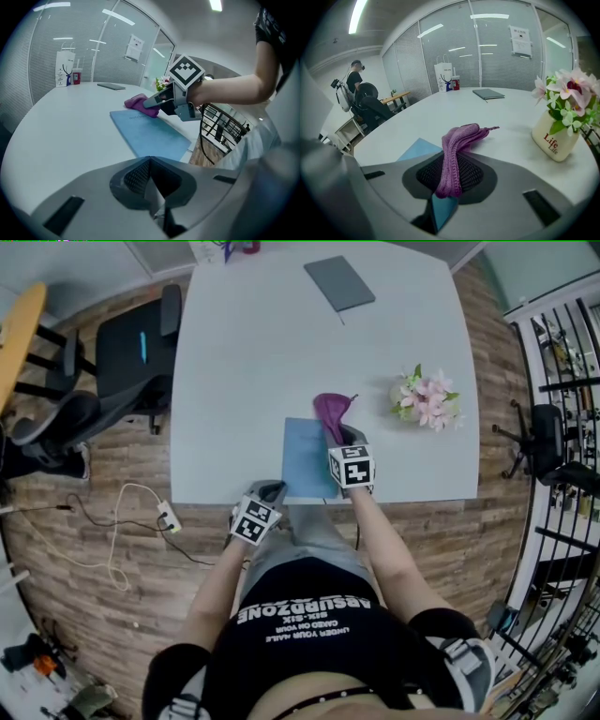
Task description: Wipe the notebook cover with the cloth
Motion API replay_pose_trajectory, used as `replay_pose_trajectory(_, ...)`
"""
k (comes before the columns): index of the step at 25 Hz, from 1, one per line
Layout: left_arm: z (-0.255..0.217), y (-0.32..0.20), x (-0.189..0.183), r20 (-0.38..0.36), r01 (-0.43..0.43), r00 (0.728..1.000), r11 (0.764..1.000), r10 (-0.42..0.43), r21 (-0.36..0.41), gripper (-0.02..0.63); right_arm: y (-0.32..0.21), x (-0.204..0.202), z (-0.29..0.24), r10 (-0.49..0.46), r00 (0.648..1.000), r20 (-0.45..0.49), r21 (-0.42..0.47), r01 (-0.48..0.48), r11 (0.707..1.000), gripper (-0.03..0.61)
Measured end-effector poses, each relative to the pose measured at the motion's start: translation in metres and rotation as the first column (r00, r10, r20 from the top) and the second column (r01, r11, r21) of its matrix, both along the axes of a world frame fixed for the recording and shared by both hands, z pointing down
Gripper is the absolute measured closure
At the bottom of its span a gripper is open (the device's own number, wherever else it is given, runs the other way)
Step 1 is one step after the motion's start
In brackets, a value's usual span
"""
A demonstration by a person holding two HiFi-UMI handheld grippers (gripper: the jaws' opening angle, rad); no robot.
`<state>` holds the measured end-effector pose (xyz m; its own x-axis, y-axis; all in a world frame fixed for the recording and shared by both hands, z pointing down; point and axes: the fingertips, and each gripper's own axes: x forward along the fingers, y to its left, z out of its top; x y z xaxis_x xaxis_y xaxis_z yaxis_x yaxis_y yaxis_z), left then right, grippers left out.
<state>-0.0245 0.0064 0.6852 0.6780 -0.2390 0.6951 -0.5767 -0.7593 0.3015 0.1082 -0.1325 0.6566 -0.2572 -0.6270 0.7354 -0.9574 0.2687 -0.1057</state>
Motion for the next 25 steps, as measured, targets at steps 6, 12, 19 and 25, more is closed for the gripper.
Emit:
replay_pose_trajectory(6,-0.001,0.001,0.000,0.001,0.001,1.000,1.000,-0.001,0.006,0.597,-0.002,-0.023,0.000,-0.042,0.999,0.022,-0.007,0.042,0.999,0.499)
replay_pose_trajectory(12,-0.001,0.001,0.000,0.002,0.001,1.000,1.000,-0.001,0.013,0.597,-0.007,-0.046,0.001,-0.071,0.997,0.041,-0.016,0.072,0.997,0.499)
replay_pose_trajectory(19,-0.001,0.002,-0.001,0.001,0.003,1.000,1.000,-0.003,0.014,0.597,-0.012,-0.070,0.002,-0.123,0.991,0.056,0.002,0.123,0.992,0.499)
replay_pose_trajectory(25,-0.001,0.002,0.000,0.004,0.003,1.000,1.000,-0.003,0.020,0.597,-0.015,-0.092,0.002,-0.203,0.976,0.076,0.019,0.203,0.979,0.499)
